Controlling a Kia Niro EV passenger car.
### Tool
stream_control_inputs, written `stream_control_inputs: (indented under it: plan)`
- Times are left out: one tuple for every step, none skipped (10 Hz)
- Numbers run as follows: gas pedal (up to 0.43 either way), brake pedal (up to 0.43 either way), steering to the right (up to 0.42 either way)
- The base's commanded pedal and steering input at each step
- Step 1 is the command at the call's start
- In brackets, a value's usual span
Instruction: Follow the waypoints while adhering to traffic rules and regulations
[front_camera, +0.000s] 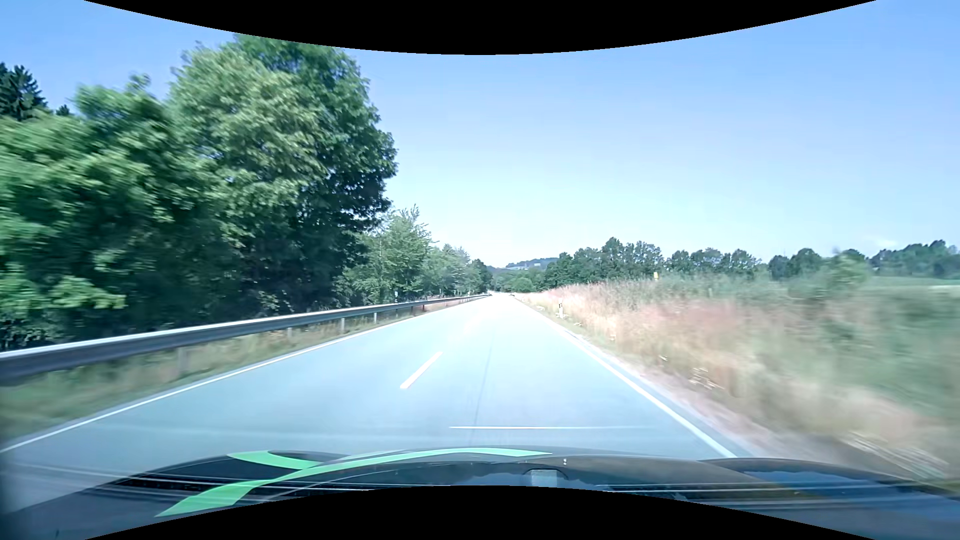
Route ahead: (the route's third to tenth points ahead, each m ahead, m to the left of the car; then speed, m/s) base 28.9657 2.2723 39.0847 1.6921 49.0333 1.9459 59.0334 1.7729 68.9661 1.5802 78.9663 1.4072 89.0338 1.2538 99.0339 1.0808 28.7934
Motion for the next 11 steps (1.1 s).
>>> stream_control_inputs:
  plan:
    - [0.047, 0.0, 0.0]
    - [0.047, 0.0, 0.001]
    - [0.047, 0.0, 0.001]
    - [0.047, 0.0, 0.001]
    - [0.047, 0.0, 0.001]
    - [0.059, 0.0, 0.001]
    - [0.059, 0.0, 0.001]
    - [0.059, 0.0, 0.0]
    - [0.059, 0.0, 0.0]
    - [0.079, 0.0, 0.0]
    - [0.087, 0.0, 0.0]
